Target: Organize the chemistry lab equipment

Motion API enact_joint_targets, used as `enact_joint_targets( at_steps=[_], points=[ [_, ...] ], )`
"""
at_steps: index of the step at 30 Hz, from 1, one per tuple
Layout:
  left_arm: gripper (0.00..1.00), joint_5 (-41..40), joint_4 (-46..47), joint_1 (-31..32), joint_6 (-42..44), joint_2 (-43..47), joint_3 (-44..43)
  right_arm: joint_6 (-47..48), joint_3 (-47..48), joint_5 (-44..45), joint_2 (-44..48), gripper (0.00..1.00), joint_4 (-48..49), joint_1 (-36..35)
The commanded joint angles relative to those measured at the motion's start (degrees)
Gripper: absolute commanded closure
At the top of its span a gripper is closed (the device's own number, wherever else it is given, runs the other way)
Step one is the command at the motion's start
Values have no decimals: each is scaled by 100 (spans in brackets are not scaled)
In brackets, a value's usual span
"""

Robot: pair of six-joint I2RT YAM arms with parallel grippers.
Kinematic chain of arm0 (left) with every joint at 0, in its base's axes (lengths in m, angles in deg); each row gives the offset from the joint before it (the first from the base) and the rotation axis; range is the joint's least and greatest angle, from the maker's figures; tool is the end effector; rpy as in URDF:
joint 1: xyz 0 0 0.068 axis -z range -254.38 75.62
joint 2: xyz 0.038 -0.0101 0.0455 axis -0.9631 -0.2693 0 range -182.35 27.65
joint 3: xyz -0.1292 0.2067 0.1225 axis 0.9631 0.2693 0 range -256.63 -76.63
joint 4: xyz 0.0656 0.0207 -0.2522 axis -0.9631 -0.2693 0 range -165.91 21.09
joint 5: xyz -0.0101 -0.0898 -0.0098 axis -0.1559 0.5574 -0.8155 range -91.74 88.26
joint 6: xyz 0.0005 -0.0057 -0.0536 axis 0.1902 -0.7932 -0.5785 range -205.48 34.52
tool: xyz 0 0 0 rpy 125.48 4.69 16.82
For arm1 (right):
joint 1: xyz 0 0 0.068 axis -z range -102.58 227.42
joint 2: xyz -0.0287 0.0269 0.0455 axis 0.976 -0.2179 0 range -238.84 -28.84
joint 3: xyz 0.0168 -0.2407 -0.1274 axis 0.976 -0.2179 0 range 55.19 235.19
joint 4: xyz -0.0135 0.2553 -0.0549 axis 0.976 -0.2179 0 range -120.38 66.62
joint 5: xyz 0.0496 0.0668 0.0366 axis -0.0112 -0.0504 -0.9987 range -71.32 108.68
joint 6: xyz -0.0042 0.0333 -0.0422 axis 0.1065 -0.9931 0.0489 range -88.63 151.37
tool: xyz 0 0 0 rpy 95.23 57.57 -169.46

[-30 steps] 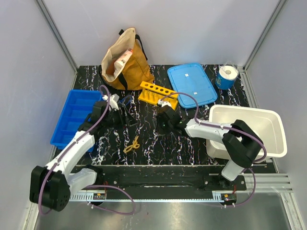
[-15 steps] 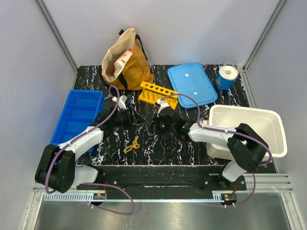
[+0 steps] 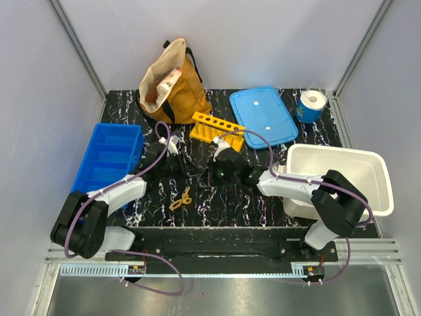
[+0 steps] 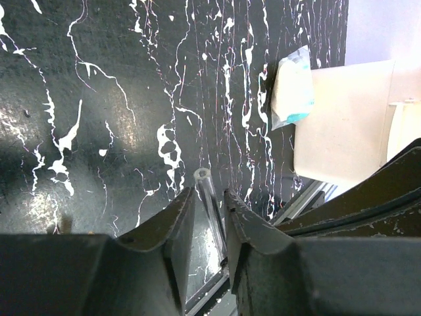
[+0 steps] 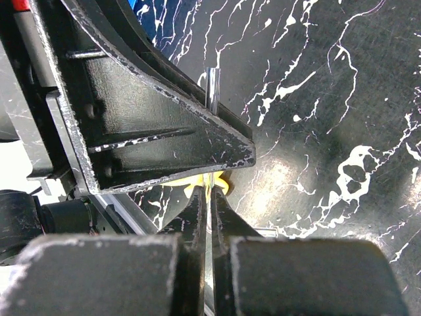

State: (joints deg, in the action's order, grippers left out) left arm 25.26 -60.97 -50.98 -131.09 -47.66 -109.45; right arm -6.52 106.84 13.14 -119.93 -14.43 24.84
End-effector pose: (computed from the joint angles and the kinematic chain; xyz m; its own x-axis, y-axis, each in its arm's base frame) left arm 0.2334 -0.1186 0.1877 -0.8621 -0.3206 -0.3923 0.1158 0.6291 -0.7687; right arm 0.2080 0.2773 0.2127 -0.7598 0.0130 -0.6500 -0.4744 0.6726 0.5680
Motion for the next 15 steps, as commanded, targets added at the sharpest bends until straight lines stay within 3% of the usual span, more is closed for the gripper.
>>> enact_joint_targets(
  at_steps=[1,6,15],
  points=[
    [74,-55,454,7,-106,-37,74,-61,20,106,30,100,274,-68],
    [84,-99,322,7,-63,60,-31,-69,90,44,-67,90,187,-77],
    [89,-266,-661,-361,210,235,-953,1,-24,150,503,37,-121,-68]
  ],
)
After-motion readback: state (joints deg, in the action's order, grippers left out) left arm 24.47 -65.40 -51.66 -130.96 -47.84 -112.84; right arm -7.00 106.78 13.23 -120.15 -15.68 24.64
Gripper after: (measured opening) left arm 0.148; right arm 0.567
